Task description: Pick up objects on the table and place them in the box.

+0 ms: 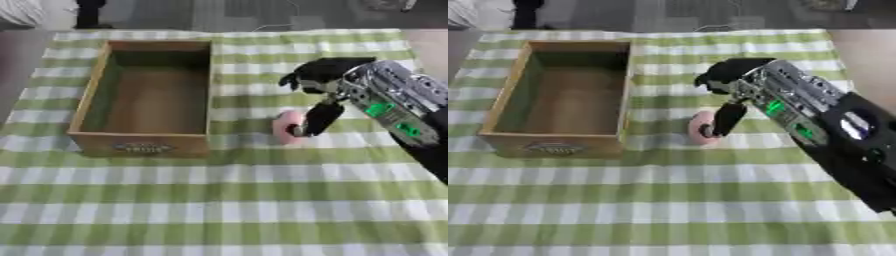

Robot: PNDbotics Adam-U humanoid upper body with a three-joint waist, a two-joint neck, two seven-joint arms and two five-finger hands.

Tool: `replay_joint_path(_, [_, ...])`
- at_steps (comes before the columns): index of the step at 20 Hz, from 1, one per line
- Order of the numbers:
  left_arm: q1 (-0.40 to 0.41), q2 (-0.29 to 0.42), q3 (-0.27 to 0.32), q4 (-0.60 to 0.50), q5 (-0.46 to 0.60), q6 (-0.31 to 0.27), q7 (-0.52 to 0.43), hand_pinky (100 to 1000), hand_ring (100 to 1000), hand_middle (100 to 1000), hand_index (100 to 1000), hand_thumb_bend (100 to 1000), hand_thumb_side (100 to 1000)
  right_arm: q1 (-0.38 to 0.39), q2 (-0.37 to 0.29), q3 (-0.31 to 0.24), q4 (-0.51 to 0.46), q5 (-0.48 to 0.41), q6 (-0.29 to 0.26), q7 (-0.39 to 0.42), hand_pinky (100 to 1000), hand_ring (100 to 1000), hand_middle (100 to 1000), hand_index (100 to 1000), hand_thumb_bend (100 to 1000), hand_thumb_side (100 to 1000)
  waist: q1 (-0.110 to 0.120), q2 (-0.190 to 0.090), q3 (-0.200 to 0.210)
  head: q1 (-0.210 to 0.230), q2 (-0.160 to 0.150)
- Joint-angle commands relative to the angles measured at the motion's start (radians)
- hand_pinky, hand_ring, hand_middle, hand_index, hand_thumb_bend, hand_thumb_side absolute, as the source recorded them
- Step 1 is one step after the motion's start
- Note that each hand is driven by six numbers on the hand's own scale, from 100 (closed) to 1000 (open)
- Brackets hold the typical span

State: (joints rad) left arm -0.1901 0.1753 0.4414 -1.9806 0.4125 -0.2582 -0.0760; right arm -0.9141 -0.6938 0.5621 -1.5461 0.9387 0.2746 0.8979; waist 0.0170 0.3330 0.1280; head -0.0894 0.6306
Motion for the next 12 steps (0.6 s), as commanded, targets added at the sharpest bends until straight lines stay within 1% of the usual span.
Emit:
replay_joint_path(1, [-0.005, 0.024, 0.002, -0.019, -0.003, -0.001, -0.002, 483, 438, 507, 806, 100, 931, -0.011, -0.013, -0.006, 0.018, 0.019, -0.014, 0.009, 864, 940, 840, 1000, 352, 437, 0.001, -0.015, 0.002, 0.0, -0.006])
replay_joint_path(6, [-0.004, 0.024, 0.002, -0.019, -0.004, -0.002, -0.002, 483, 438, 507, 805, 100, 931, -0.004, -0.014, 0.0, 0.031, 0.001, -0.026, 0.009, 864, 937, 831, 998, 371, 430, 0.002, -0.012, 0.002, 0.001, 0.0])
replay_joint_path(9, [-0.005, 0.024, 0.002, -0.019, -0.004, -0.001, -0.003, 483, 438, 507, 805, 100, 931, -0.003, -0.014, 0.003, 0.031, -0.008, -0.025, 0.009, 864, 933, 814, 966, 395, 425, 0.002, -0.012, 0.0, 0.002, 0.001])
replay_joint_path(12, [-0.004, 0.025, 0.002, -0.019, -0.004, -0.001, -0.003, 483, 438, 507, 805, 100, 931, -0.002, -0.016, 0.004, 0.024, -0.022, -0.022, 0.009, 864, 928, 798, 961, 406, 425, 0.002, -0.013, 0.0, 0.002, 0.002])
